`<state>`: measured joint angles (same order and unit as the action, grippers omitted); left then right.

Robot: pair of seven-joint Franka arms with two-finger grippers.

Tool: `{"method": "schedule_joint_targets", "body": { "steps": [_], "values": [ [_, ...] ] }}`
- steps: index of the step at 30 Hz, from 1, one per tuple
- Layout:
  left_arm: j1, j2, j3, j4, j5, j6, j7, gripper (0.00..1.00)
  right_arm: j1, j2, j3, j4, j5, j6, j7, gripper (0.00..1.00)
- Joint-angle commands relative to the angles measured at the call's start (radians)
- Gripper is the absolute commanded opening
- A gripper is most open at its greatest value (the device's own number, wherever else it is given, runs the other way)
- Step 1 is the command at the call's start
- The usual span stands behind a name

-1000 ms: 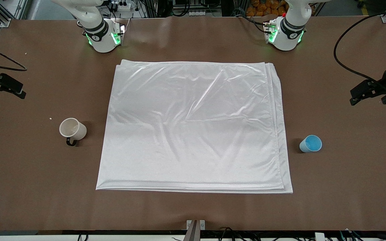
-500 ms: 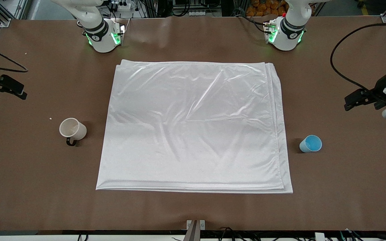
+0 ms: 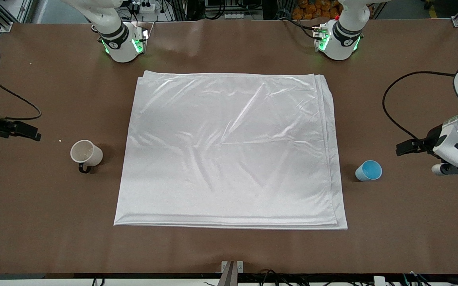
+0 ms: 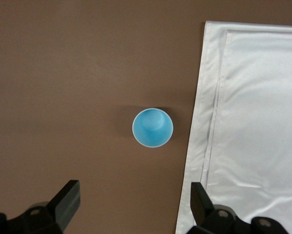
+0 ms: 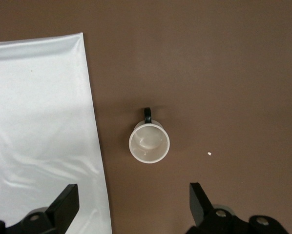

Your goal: Place blue cup into white mug on cloth

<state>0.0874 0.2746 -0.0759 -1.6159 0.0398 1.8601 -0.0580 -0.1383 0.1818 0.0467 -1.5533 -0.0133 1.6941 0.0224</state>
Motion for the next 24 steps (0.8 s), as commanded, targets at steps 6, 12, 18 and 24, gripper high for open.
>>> {"method": "schedule_joint_targets", "body": {
  "steps": [6, 12, 18, 24],
  "values": [
    [0.006, 0.040, -0.002, -0.168, -0.018, 0.257, 0.010, 1.00, -0.006, 0.119, 0.007, 0.036, -0.017, 0.137, 0.004, 1.00],
    [0.020, 0.101, -0.002, -0.173, -0.018, 0.306, 0.010, 1.00, -0.041, 0.166, 0.007, 0.036, -0.013, 0.193, 0.004, 1.00],
    [0.020, 0.136, -0.001, -0.174, -0.018, 0.324, 0.009, 1.00, -0.056, 0.228, 0.007, 0.036, -0.007, 0.277, 0.004, 1.00],
    [0.040, 0.159, -0.002, -0.180, -0.017, 0.337, 0.009, 1.00, -0.070, 0.286, 0.009, 0.036, -0.005, 0.326, 0.002, 1.00]
  ]
}}
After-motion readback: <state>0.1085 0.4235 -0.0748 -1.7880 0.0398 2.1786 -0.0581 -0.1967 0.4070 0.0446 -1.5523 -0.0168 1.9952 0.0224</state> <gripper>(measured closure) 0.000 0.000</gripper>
